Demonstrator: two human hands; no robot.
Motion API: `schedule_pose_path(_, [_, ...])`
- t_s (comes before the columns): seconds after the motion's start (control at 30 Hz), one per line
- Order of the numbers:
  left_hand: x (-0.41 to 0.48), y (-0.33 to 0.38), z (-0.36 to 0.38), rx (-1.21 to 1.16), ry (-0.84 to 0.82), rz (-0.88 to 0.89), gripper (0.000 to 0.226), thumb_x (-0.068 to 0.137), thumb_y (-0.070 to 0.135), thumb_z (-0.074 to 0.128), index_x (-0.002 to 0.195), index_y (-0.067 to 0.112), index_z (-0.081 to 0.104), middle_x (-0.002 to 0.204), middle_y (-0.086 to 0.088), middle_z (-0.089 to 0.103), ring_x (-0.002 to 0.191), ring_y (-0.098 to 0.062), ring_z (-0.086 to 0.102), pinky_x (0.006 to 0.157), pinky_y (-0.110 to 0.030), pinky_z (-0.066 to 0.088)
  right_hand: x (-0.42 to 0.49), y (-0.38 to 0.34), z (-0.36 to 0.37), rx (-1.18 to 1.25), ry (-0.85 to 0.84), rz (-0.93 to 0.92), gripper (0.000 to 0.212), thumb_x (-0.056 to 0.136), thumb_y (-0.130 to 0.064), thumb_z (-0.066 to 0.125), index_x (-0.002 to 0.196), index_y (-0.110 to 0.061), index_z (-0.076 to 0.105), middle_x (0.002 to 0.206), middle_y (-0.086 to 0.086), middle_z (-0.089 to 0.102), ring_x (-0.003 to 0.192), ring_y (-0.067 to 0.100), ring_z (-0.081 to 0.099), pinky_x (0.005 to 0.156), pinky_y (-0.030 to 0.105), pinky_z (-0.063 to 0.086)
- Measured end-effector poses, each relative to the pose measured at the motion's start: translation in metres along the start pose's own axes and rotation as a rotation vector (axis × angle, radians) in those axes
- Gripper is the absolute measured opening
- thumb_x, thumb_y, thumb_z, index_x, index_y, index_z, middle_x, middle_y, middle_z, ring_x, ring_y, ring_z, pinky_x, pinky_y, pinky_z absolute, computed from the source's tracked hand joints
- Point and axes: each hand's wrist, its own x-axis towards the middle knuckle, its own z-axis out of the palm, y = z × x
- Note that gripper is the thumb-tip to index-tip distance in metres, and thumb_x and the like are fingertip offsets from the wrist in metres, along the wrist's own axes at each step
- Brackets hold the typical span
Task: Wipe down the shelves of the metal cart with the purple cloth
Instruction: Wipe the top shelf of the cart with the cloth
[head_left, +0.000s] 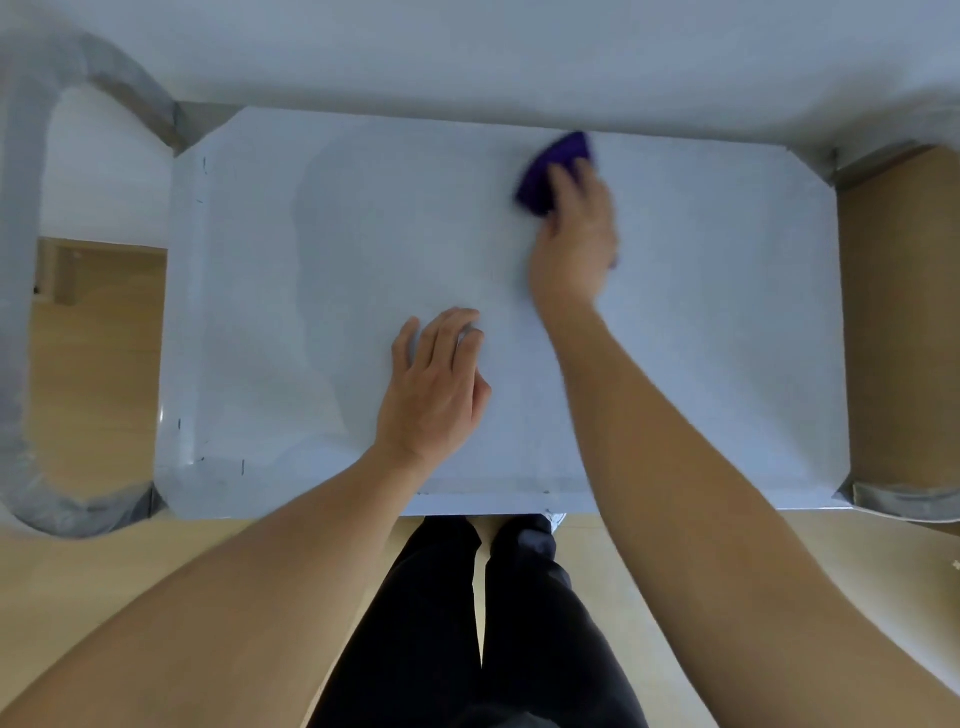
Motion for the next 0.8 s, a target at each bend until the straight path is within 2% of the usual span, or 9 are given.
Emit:
schedule_pose_path(0.1, [0.000, 0.001, -0.001, -0.003, -0.010, 0.000, 0.032, 0.084, 0.010, 0.044, 0.111, 0.005, 0.060, 0.134, -0.008, 0.055, 0.123, -0.026, 0.052, 0.109, -0.050, 0.032, -0.008, -0.014, 0.007, 0.019, -0.128, -0.255, 0.051, 0.082, -0.001, 0.048, 0.130, -0.014, 0.060, 0.141, 0.013, 0.051, 0.130, 0.034, 0.047, 0.106, 0.042, 0.040])
schedule_pose_path(0.17, [0.000, 0.001, -0.001, -0.004, -0.011, -0.002, 0.032, 0.083, 0.010, 0.044, 0.111, 0.004, 0.060, 0.133, -0.008, 0.055, 0.123, -0.026, 0.053, 0.109, -0.050, 0.032, 0.004, 0.014, -0.007, 0.008, -0.104, -0.279, 0.052, 0.080, -0.005, 0.047, 0.128, -0.014, 0.061, 0.138, 0.014, 0.053, 0.127, 0.033, 0.051, 0.106, 0.039, 0.042])
schedule_pose_path(0.23, [0.000, 0.001, 0.000, -0.007, -0.006, -0.005, 0.032, 0.084, 0.010, 0.044, 0.111, 0.004, 0.060, 0.133, -0.008, 0.055, 0.122, -0.026, 0.053, 0.109, -0.051, 0.033, 0.021, 0.058, -0.033, -0.028, -0.005, -0.088, 0.053, 0.080, -0.010, 0.045, 0.131, -0.018, 0.060, 0.142, 0.011, 0.051, 0.130, 0.027, 0.048, 0.111, 0.033, 0.036])
schedule_pose_path(0.37, [0.000, 0.000, 0.003, -0.002, 0.004, 0.000, 0.033, 0.084, 0.010, 0.043, 0.112, 0.004, 0.060, 0.133, -0.009, 0.056, 0.122, -0.026, 0.053, 0.108, -0.051, 0.033, 0.041, 0.130, -0.092, -0.052, 0.144, 0.460, 0.051, 0.094, -0.006, 0.041, 0.143, -0.020, 0.045, 0.152, 0.001, 0.037, 0.141, 0.016, 0.032, 0.118, 0.029, 0.024])
schedule_pose_path(0.47, [0.001, 0.000, 0.004, 0.004, 0.001, 0.003, 0.033, 0.084, 0.011, 0.043, 0.112, 0.005, 0.059, 0.133, -0.009, 0.055, 0.121, -0.026, 0.053, 0.109, -0.051, 0.033, 0.040, 0.121, -0.087, -0.074, 0.181, 0.531, 0.051, 0.096, -0.004, 0.040, 0.144, -0.020, 0.042, 0.155, 0.001, 0.032, 0.143, 0.015, 0.029, 0.118, 0.026, 0.020])
schedule_pose_path(0.57, [0.000, 0.001, 0.003, 0.004, -0.004, -0.002, 0.033, 0.083, 0.011, 0.045, 0.112, 0.005, 0.059, 0.133, -0.009, 0.055, 0.121, -0.026, 0.053, 0.109, -0.051, 0.033, 0.026, 0.073, -0.049, -0.071, 0.153, 0.399, 0.053, 0.089, -0.004, 0.043, 0.139, -0.019, 0.050, 0.151, 0.005, 0.038, 0.140, 0.021, 0.035, 0.114, 0.026, 0.022])
schedule_pose_path(0.67, [0.000, 0.002, 0.002, 0.003, -0.001, -0.002, 0.032, 0.083, 0.010, 0.045, 0.111, 0.005, 0.059, 0.133, -0.008, 0.055, 0.122, -0.026, 0.053, 0.109, -0.051, 0.033, 0.007, 0.023, -0.013, -0.028, 0.048, 0.028, 0.053, 0.081, -0.002, 0.045, 0.130, -0.014, 0.060, 0.143, 0.010, 0.049, 0.132, 0.031, 0.045, 0.110, 0.034, 0.032])
schedule_pose_path(0.73, [0.000, 0.001, 0.001, -0.005, -0.003, -0.002, 0.032, 0.084, 0.010, 0.044, 0.111, 0.006, 0.059, 0.133, -0.008, 0.055, 0.122, -0.025, 0.053, 0.110, -0.050, 0.032, 0.004, 0.018, -0.010, -0.023, -0.080, -0.177, 0.050, 0.085, -0.003, 0.044, 0.131, -0.014, 0.058, 0.143, 0.010, 0.049, 0.132, 0.031, 0.045, 0.109, 0.037, 0.035])
schedule_pose_path(0.8, [0.000, 0.002, 0.002, -0.010, -0.004, -0.001, 0.032, 0.084, 0.011, 0.043, 0.112, 0.005, 0.059, 0.133, -0.008, 0.055, 0.122, -0.025, 0.053, 0.110, -0.050, 0.032, 0.012, 0.038, -0.023, -0.035, -0.093, -0.248, 0.048, 0.086, -0.007, 0.045, 0.131, -0.017, 0.059, 0.142, 0.010, 0.050, 0.130, 0.028, 0.047, 0.108, 0.033, 0.036])
